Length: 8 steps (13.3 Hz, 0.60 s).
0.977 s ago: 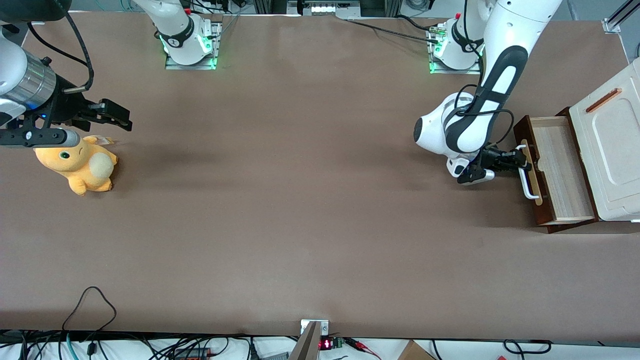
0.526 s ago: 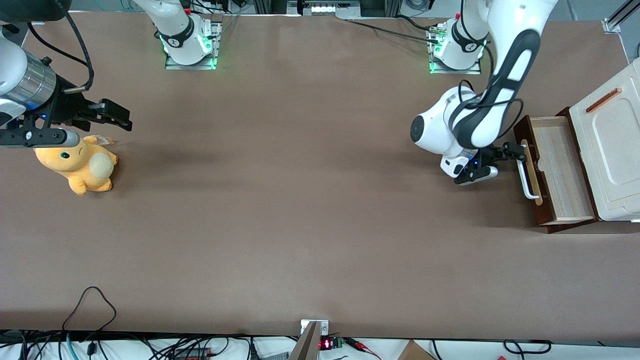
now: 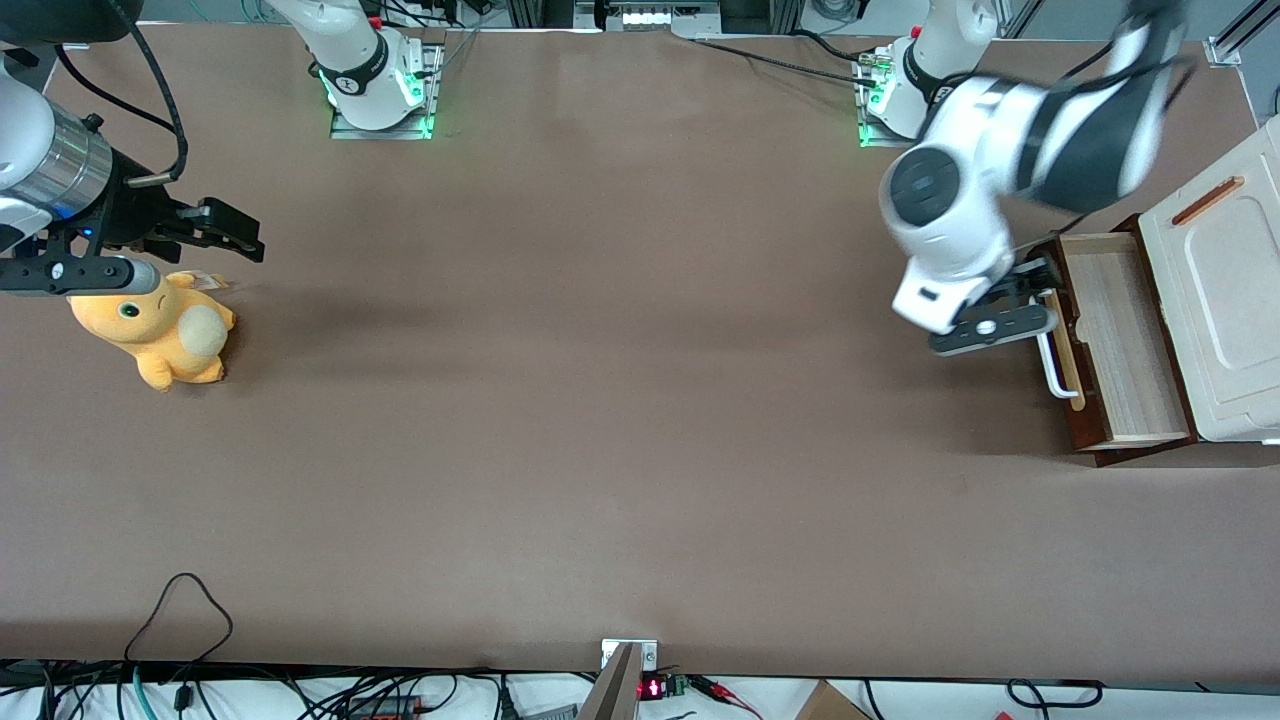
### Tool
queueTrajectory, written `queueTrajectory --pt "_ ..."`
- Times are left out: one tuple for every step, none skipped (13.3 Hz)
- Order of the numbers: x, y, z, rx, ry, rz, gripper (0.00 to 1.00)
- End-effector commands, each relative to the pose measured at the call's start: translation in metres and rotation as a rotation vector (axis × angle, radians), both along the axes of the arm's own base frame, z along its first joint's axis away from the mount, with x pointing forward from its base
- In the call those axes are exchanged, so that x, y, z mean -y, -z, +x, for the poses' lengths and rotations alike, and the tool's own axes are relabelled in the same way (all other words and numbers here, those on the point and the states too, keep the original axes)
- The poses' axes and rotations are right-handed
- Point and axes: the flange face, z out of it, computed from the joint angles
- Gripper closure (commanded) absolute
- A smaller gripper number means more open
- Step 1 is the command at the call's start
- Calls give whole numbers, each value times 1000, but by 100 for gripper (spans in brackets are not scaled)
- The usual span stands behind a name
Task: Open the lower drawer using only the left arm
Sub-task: 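Open the left gripper and raise it off the handle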
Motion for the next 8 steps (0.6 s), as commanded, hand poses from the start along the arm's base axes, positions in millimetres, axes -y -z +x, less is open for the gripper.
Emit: queueTrajectory --pt "-23 -69 5 -24 14 -200 0" --pt "-31 -85 6 -15 0 -276 0" --pt "-43 -105 7 0 -12 -352 0" --pt "-56 -116 8 4 -7 -399 0" --pt "-69 -130 7 10 15 -438 0" --pt "-81 -136 6 7 42 -475 0" --pt "-90 -137 7 4 56 -504 0" --pt "-98 -139 7 11 44 -523 0"
